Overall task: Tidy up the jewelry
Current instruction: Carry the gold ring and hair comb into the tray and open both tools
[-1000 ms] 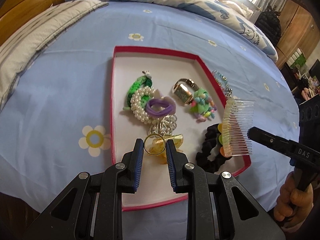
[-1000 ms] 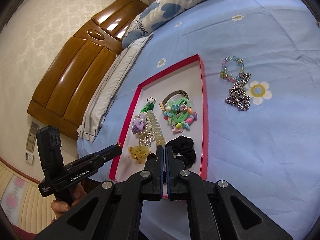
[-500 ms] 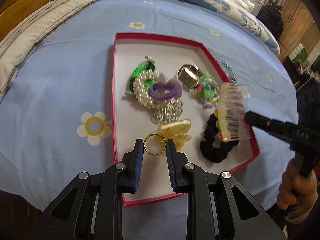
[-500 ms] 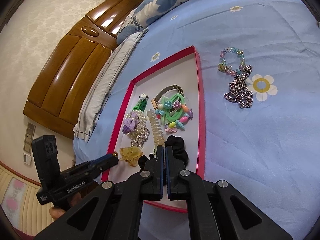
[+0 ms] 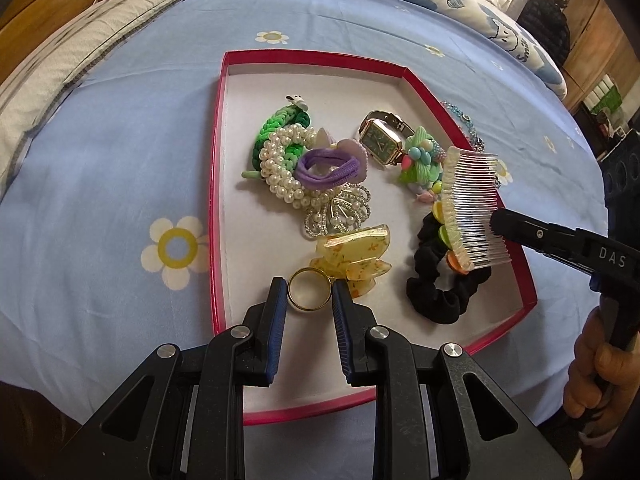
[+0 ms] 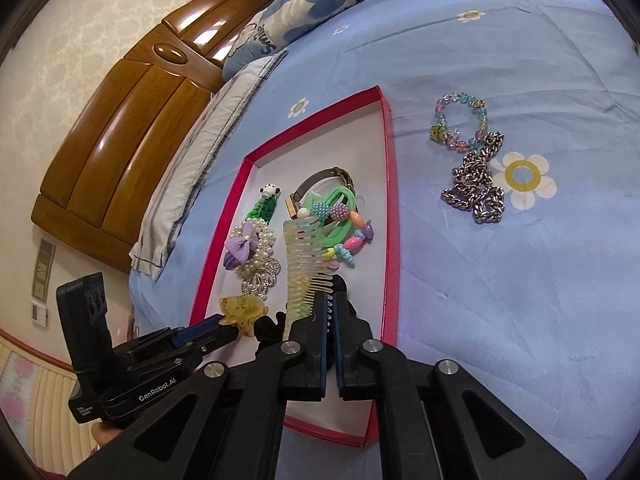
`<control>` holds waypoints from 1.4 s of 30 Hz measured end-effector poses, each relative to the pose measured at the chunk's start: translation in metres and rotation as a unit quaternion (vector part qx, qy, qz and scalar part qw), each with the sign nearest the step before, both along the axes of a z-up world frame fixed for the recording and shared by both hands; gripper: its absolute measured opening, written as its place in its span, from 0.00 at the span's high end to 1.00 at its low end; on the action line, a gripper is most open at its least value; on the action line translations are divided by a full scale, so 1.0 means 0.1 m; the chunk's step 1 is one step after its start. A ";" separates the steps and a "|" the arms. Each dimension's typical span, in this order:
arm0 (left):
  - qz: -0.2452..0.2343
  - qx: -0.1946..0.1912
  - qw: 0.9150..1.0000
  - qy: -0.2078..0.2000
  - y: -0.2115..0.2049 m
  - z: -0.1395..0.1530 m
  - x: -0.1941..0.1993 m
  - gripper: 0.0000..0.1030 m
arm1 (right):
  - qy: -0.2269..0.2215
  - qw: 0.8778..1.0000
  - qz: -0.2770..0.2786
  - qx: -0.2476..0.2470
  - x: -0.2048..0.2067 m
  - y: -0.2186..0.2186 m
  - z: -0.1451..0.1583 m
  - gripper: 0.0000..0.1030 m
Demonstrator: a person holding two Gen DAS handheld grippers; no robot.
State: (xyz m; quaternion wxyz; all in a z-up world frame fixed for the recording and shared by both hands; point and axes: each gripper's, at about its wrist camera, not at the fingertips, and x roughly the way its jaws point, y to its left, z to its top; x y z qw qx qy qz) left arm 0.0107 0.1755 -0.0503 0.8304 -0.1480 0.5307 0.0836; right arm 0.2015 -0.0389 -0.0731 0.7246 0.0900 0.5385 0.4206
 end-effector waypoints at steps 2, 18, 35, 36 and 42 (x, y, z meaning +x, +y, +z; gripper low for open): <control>0.000 -0.001 1.000 0.000 0.00 0.00 0.01 0.80 | 0.000 1.000 0.000 -0.004 0.00 0.01 -0.01 0.93; 0.000 0.005 1.000 0.001 -0.02 0.00 0.01 0.78 | -0.006 1.000 0.001 0.002 -0.05 -0.02 0.05 0.69; 0.006 -0.004 1.000 -0.019 0.00 0.15 -0.08 0.53 | -0.023 1.000 0.000 0.010 -0.13 -0.08 0.20 0.54; 0.006 -0.005 1.000 -0.022 0.00 0.18 -0.09 0.49 | -0.026 1.000 -0.002 0.013 -0.13 -0.10 0.23 0.51; 0.023 -0.020 0.998 -0.055 -0.02 0.38 -0.23 0.18 | -0.044 0.998 -0.026 0.035 -0.19 -0.29 0.38 0.17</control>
